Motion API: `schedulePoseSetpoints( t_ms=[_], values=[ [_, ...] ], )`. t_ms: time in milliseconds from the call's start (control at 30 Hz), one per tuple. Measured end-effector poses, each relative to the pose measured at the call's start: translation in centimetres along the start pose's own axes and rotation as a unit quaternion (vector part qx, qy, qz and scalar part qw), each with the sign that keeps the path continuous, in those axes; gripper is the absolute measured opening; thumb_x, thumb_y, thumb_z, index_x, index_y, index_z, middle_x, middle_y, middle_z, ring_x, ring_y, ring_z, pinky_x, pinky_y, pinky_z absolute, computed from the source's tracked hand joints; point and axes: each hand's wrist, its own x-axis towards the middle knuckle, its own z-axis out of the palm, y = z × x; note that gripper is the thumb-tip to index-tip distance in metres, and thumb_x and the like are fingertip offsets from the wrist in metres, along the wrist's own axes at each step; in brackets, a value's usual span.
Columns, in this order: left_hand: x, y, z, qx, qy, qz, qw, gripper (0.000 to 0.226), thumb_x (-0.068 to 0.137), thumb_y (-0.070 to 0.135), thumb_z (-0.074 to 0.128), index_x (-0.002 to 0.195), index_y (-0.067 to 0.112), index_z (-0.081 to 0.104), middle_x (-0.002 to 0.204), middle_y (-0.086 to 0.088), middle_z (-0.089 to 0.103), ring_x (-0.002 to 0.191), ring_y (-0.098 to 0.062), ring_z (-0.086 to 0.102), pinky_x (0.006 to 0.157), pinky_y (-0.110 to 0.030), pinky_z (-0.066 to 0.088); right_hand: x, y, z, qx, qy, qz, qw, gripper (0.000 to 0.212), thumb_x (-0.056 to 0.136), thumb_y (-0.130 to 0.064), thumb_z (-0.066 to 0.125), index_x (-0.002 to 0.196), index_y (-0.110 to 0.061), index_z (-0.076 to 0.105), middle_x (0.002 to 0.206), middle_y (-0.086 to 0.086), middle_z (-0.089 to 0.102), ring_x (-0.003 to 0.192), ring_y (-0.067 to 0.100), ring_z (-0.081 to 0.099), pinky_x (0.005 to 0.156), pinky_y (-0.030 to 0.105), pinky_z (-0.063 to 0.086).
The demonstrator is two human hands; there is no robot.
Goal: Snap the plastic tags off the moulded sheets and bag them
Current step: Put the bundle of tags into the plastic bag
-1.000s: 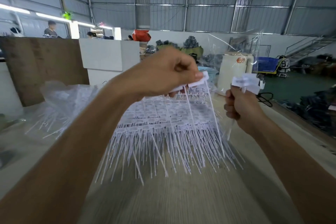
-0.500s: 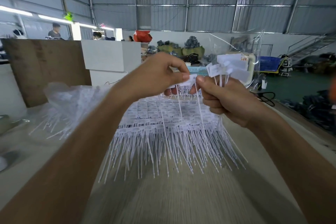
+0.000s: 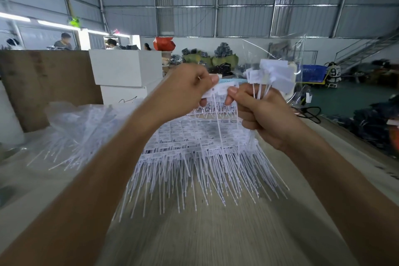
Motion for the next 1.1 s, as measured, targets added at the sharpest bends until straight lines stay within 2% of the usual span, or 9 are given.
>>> schedulePoseSetpoints(
  t_ms=[233,300,400,500,600,733,867,967,1100],
  values=[
    [0.2,0.2,0.1,-0.028,0.031,0.006,0.999,0.049,0.104,0.035,0.052,0.068,0.001,0.049,0.06,0.0,0.037,0.061,-0.02,0.046,0.085,-0.055,0.057,-0.7,-1.7,0.6,-0.221,0.051,-0.053,0.972,0.032,0.098,-0.044,0.06,0.083,-0.018,0.072,0.056,-0.015,0.052,0.051,0.003,0.045,0.053,0.018,0.036],
    [0.1,0.3,-0.3,-0.086,0.01,-0.01,0.996,0.05,0.103,0.033,0.054,0.068,-0.002,0.049,0.056,0.002,0.034,0.056,-0.014,0.046,0.082,-0.047,0.059,-0.8,-2.1,0.4,-0.309,0.076,-0.137,0.938,0.027,0.099,-0.039,0.06,0.085,-0.019,0.072,0.064,-0.011,0.061,0.06,0.0,0.056,0.053,0.007,0.042],
    [-0.4,0.5,-1.0,-0.17,-0.058,-0.054,0.982,0.045,0.101,0.034,0.056,0.067,0.007,0.062,0.046,0.01,0.047,0.04,-0.004,0.042,0.047,-0.016,0.043,-0.4,-2.5,-0.3,-0.427,0.085,-0.247,0.866,0.011,0.094,0.001,0.064,0.089,0.0,0.074,0.061,-0.011,0.059,0.061,0.003,0.058,0.053,0.012,0.046],
    [-0.4,0.3,-1.0,-0.219,-0.064,-0.078,0.971,0.046,0.101,0.033,0.056,0.08,-0.006,0.068,0.049,0.004,0.052,0.041,-0.006,0.041,0.043,-0.015,0.038,0.0,-1.9,-0.6,-0.454,0.087,-0.335,0.821,0.014,0.082,0.015,0.062,0.082,0.005,0.072,0.063,-0.02,0.052,0.066,-0.007,0.06,0.059,0.006,0.044],
    [0.0,0.1,-0.8,-0.22,-0.042,-0.063,0.972,0.054,0.102,0.031,0.055,0.096,-0.023,0.056,0.056,-0.003,0.039,0.044,-0.008,0.038,0.046,-0.015,0.038,-0.2,-1.7,0.0,-0.397,0.096,-0.278,0.87,0.007,0.087,-0.015,0.069,0.09,-0.019,0.073,0.068,-0.027,0.058,0.07,-0.007,0.061,0.072,0.007,0.047],
    [-0.2,0.3,-0.7,-0.188,-0.056,-0.037,0.98,0.047,0.103,0.034,0.053,0.1,-0.01,0.066,0.053,0.003,0.053,0.046,-0.006,0.046,0.049,-0.016,0.04,0.1,-1.4,0.6,-0.358,0.076,-0.214,0.906,0.014,0.088,-0.048,0.061,0.082,-0.036,0.063,0.08,-0.03,0.064,0.074,-0.006,0.062,0.065,0.009,0.047],
    [-0.5,0.8,-0.7,-0.185,-0.086,-0.019,0.979,0.04,0.103,0.034,0.053,0.088,0.001,0.07,0.06,-0.002,0.064,0.048,-0.007,0.054,0.047,-0.013,0.042,0.3,-0.3,0.1,-0.36,0.055,-0.164,0.917,0.043,0.092,-0.01,0.053,0.064,-0.043,0.059,0.065,-0.04,0.058,0.057,-0.013,0.054,0.055,0.007,0.042],
    [-0.6,0.6,-0.9,-0.165,-0.092,-0.005,0.982,0.031,0.099,0.033,0.058,0.085,0.012,0.076,0.072,-0.002,0.074,0.06,-0.01,0.066,0.057,-0.017,0.052,0.4,0.0,-0.3,-0.298,0.05,-0.13,0.944,0.051,0.087,-0.014,0.045,0.053,-0.048,0.059,0.049,-0.021,0.049,0.044,-0.001,0.037,0.051,0.019,0.031],
    [-0.6,0.2,-0.8,-0.143,-0.106,-0.002,0.984,0.024,0.099,0.027,0.06,0.091,0.009,0.074,0.08,-0.002,0.077,0.067,-0.013,0.071,0.058,-0.015,0.05,0.2,0.4,-0.3,-0.237,0.073,-0.099,0.964,0.052,0.106,-0.02,0.042,0.055,-0.025,0.049,0.052,-0.004,0.041,0.049,0.008,0.035,0.055,0.029,0.032]
  ],
)
